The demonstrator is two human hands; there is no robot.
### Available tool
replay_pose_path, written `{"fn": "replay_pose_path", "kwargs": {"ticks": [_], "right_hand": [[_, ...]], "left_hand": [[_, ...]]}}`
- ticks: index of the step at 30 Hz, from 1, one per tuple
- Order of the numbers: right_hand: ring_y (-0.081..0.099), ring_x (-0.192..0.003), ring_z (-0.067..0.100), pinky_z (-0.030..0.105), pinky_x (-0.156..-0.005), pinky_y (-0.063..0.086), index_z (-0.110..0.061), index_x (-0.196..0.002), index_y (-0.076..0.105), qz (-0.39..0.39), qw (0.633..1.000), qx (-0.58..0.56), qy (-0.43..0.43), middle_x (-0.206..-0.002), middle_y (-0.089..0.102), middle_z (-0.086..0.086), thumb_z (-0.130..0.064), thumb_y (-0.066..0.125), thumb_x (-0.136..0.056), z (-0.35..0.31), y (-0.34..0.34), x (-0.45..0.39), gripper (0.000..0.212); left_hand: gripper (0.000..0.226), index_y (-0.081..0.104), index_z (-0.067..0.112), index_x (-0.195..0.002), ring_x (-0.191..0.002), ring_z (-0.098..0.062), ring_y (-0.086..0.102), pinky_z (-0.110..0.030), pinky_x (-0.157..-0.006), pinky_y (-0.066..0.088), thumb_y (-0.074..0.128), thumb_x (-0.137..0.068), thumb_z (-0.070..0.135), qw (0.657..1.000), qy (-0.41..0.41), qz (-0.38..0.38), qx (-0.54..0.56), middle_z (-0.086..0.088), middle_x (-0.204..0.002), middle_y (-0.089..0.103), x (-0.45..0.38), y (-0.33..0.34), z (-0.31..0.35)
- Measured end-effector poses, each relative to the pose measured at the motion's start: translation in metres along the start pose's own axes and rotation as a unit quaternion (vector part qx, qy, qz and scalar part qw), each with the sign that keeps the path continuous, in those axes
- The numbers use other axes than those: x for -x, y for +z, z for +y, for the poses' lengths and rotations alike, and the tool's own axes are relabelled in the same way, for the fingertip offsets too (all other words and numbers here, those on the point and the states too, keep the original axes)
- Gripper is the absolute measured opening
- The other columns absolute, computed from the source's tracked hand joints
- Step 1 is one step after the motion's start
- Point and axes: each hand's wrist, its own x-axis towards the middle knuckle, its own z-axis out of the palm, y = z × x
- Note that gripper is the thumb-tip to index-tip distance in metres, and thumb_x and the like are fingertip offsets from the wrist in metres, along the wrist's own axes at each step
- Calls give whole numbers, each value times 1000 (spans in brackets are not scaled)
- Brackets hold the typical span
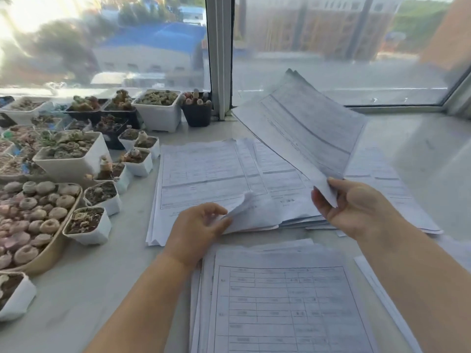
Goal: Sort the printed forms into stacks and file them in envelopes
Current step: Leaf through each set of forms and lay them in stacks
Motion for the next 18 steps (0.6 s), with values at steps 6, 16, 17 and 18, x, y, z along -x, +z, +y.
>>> {"fn": "replay_pose_path", "kwargs": {"ticks": [6,16,17,18], "right_hand": [[67,-53,17,29,-53,59,-1,-99,56,7,1000,29,-1,-80,66,10,1,45,-99,16,16,-12,11],[63,-87,26,40,-76,51,-20,-81,66,68,919,316,-226,-87,68,0,-3,52,-88,-3,-6,-21,23],[63,-86,26,39,-74,51,-19,-81,66,51,909,352,-218,-87,69,1,-2,51,-88,-1,0,-20,24],[63,-85,26,38,-72,51,-19,-81,66,32,901,383,-203,-87,70,2,-2,50,-88,3,8,-19,24]], "left_hand": [[14,66,25,-84,-75,3,58,-10,-70,43,64,-86,11,998,25,53,5,18,-77,65,2,-2,-6],[23,58,33,-88,-70,5,56,-12,-66,44,45,-100,19,945,-39,277,169,16,-72,61,8,-1,-9],[22,58,36,-94,-77,9,58,-9,-70,44,44,-101,20,939,-28,294,177,20,-79,63,10,-3,-7],[20,58,35,-101,-83,12,58,-8,-74,43,44,-101,21,936,-14,307,172,23,-86,62,11,-5,-5]]}}
